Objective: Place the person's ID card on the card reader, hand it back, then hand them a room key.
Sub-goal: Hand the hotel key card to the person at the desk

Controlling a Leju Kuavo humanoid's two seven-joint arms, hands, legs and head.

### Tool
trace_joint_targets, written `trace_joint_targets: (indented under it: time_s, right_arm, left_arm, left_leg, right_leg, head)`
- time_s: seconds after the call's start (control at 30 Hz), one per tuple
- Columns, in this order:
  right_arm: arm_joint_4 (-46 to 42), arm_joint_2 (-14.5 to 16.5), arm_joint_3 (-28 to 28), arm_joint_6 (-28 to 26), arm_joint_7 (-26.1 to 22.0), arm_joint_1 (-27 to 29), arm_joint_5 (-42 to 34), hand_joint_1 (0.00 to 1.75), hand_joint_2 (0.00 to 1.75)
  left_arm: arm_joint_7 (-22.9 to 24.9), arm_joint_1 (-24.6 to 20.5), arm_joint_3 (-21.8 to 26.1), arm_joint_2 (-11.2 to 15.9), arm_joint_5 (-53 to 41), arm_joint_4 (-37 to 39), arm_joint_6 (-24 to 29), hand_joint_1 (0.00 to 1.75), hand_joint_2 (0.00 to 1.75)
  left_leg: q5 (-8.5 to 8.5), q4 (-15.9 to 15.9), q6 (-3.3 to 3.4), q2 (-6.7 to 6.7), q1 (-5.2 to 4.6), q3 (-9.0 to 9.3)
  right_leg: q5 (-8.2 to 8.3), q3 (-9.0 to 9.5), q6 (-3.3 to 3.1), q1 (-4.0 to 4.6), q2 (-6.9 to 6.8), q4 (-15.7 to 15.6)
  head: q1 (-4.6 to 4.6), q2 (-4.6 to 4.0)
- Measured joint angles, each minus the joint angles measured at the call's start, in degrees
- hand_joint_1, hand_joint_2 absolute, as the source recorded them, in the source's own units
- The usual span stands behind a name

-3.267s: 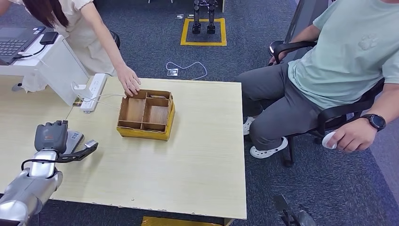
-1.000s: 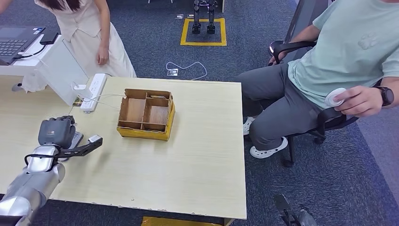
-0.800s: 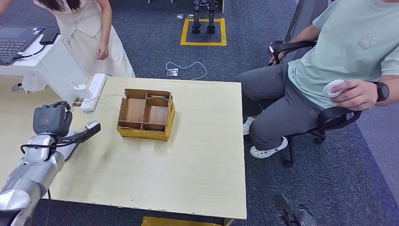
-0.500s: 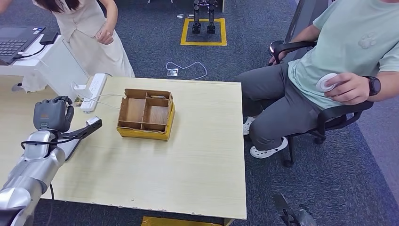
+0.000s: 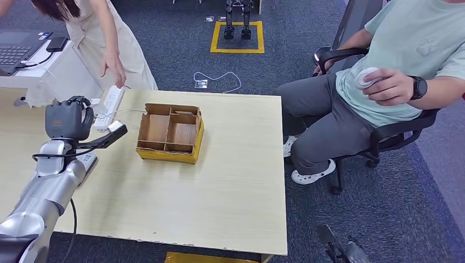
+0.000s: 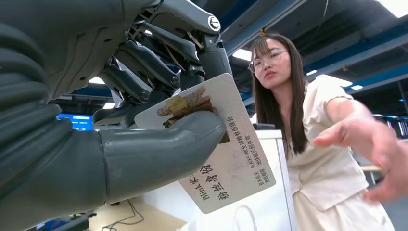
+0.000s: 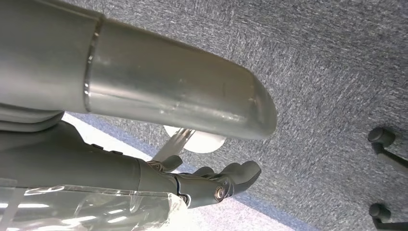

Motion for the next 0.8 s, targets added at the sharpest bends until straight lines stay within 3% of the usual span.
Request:
trace_joint_targets:
  time_s: [0.8]
  right_arm:
    - [0.1,1.2,1.8,0.5,0.5,-1.2,1.1,0.00,0.00]
  left_arm:
    - [-1.0,-5.7,1.4,-4.9,-2.0,0.0,0.0,1.75,1.75]
  left_leg:
    - [0.00,0.0,0.00,0.00,0.00,-0.01]
  right_leg:
    - [0.02,0.01,0.00,0.00,0.00,0.0]
  head:
    - [0.00,0.02]
